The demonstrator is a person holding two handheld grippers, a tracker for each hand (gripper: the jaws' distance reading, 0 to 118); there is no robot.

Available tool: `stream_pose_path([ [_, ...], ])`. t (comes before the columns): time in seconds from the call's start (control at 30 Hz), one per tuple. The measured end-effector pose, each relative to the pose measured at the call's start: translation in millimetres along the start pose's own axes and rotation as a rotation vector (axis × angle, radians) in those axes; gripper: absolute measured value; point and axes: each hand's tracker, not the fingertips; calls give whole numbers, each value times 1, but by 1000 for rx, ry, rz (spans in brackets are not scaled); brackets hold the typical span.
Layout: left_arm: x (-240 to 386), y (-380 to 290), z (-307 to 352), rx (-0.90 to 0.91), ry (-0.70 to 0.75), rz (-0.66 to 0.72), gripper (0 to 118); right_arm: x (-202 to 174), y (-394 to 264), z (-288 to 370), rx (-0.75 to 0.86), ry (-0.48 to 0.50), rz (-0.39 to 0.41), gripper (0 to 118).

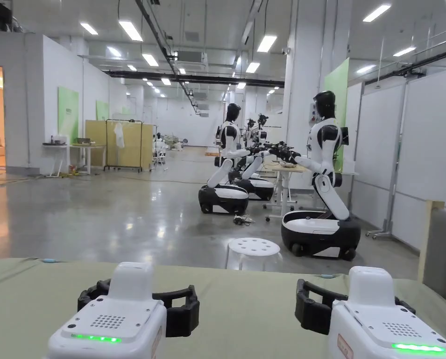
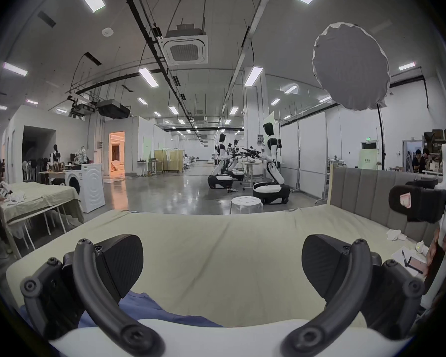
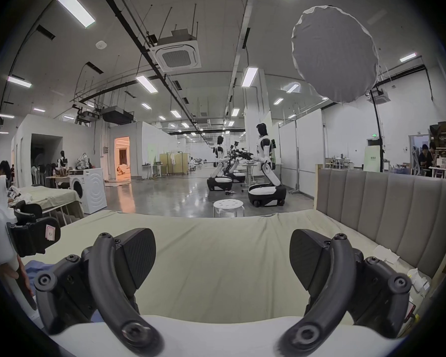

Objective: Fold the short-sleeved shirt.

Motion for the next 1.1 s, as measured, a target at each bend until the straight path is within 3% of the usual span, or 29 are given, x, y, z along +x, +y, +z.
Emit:
stream_pose_path([
  [0.1,-3,2,1,-6,-35,55,118,0,0,1,-11,-1,12,110],
  [0.27,0,2,0,-26,-41,-6,118,5,0,3,-13,-1,-27,110],
  [0.63,-1,0,2,-25,-40,16,118,-5,-4,4,-19,-15,65,110],
  [0.83,-4,0,4,-24,-37,11,118,-7,-4,3,-28,-5,56,110],
  [0.9,-7,0,5,-24,-42,17,113,-5,-3,3,-34,-4,48,109],
  [0.93,-8,-1,5,-27,-44,20,100,-5,-2,4,-39,-11,44,98],
  [0.97,-8,-1,6,-33,-58,22,69,-4,-2,5,-35,-10,37,67],
  [1.0,-8,-1,6,-33,-62,16,15,-2,-3,7,-25,-11,32,16],
  [1.03,-6,-2,7,-27,-63,-2,0,-2,-2,9,-18,-19,36,2],
  [1.1,-5,-3,3,-38,-46,-12,0,-6,-3,3,-49,-133,64,3],
])
